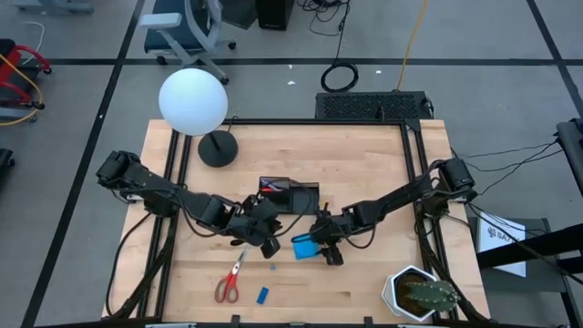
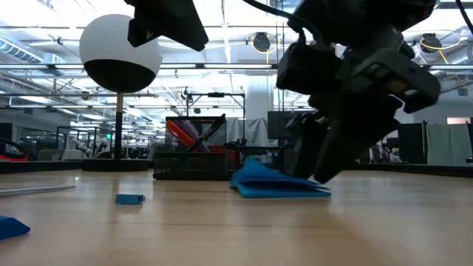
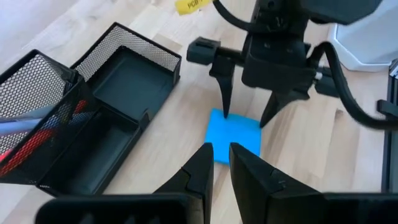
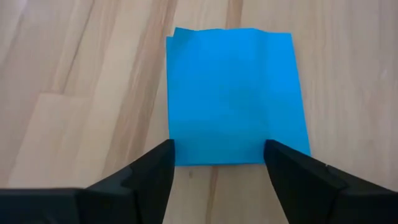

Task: Pick and place office supplies into organizer
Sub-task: Put the blue sticky note into the desk organizer

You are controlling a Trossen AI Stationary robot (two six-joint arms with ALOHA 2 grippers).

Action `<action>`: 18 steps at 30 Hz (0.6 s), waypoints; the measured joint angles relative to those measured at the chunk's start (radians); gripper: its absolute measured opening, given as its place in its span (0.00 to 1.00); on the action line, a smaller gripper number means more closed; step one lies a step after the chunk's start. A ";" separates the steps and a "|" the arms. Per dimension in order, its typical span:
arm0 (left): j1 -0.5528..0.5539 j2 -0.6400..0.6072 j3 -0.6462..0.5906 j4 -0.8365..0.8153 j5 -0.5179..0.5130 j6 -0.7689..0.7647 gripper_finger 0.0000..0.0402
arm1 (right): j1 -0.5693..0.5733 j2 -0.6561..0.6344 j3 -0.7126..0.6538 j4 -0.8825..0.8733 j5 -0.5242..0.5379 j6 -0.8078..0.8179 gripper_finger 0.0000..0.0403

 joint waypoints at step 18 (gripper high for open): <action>0.007 0.013 0.000 -0.008 0.145 0.004 0.14 | -0.001 0.148 -0.004 0.152 -0.116 0.117 0.30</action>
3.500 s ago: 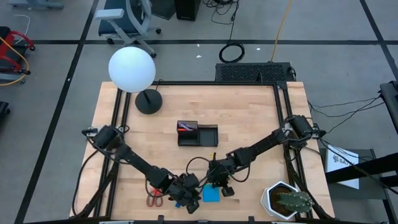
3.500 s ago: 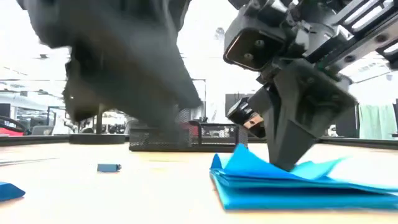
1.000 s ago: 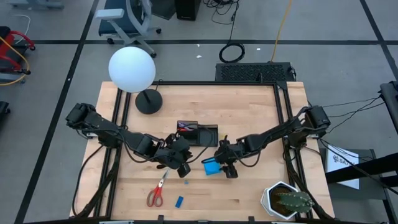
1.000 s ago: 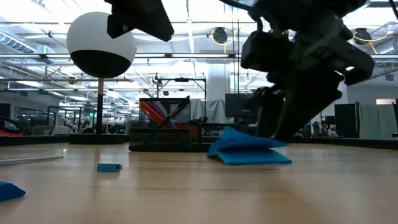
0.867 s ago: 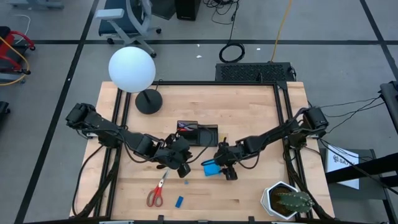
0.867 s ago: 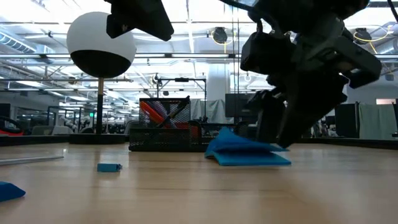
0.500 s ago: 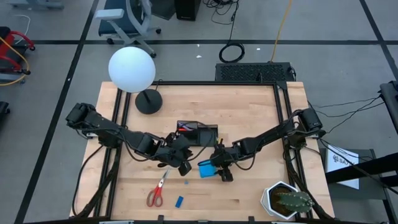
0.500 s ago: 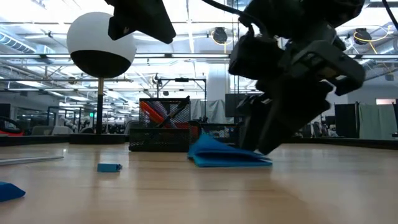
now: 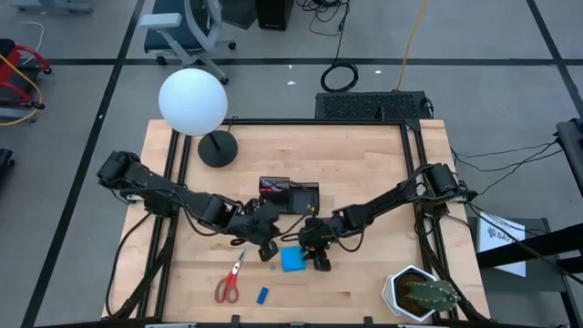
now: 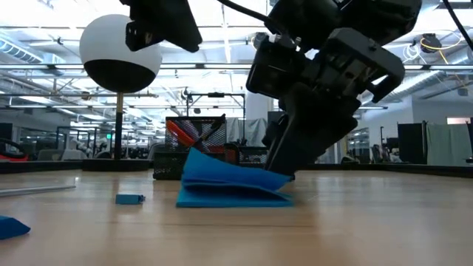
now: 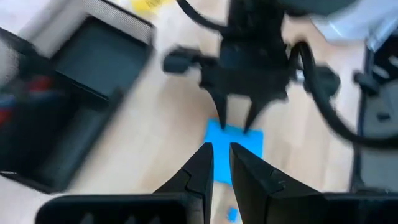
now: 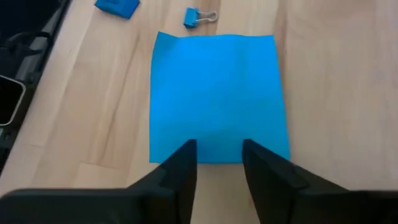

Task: Pick and place office supplies into organizer
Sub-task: Put the blue sticky note into the desk organizer

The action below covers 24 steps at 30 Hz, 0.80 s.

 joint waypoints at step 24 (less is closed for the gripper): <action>-0.068 0.138 -0.360 0.640 0.188 -0.248 0.14 | -0.036 -0.071 0.000 -0.032 -0.127 0.079 0.41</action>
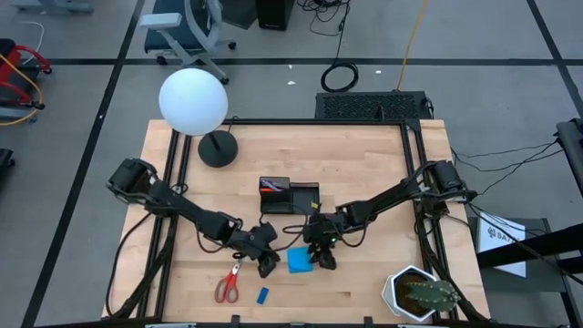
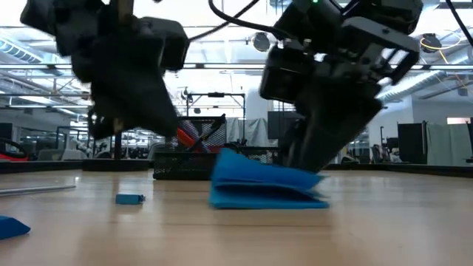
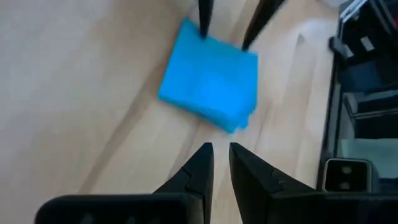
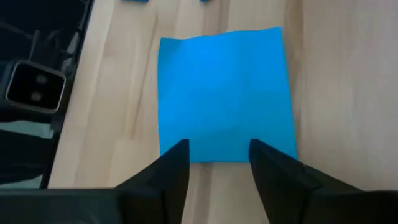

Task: Pick and place office supplies into organizer
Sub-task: Put the blue sticky note into the desk organizer

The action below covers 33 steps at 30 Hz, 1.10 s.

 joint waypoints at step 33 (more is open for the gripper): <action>0.080 0.157 0.012 0.306 -0.038 0.065 0.14 | -0.058 -0.217 -0.041 -0.033 -0.049 0.803 0.43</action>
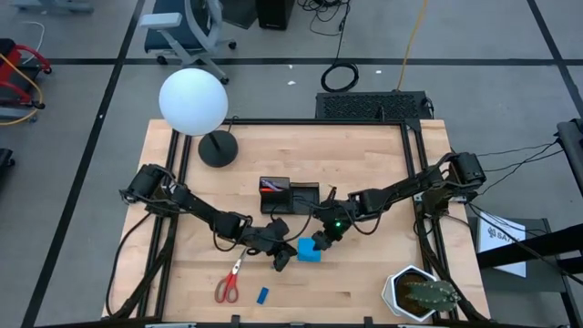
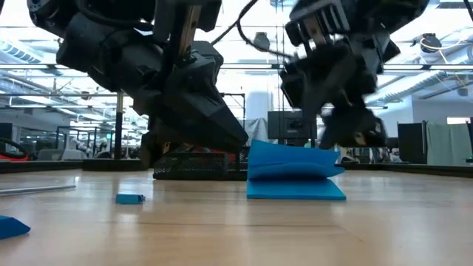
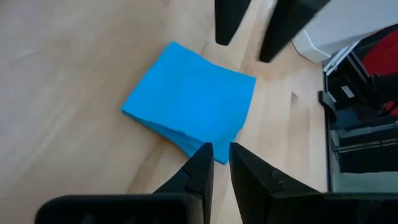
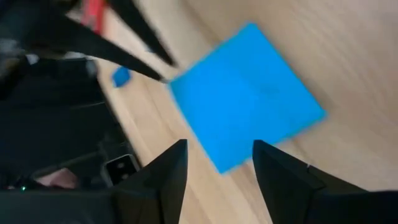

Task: Pick and place office supplies into organizer
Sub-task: Put the blue sticky note into the desk organizer

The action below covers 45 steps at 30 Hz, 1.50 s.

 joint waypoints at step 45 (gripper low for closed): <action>0.054 0.024 0.000 -0.041 0.109 0.226 0.14 | 0.102 0.101 -0.169 0.389 0.216 0.457 0.42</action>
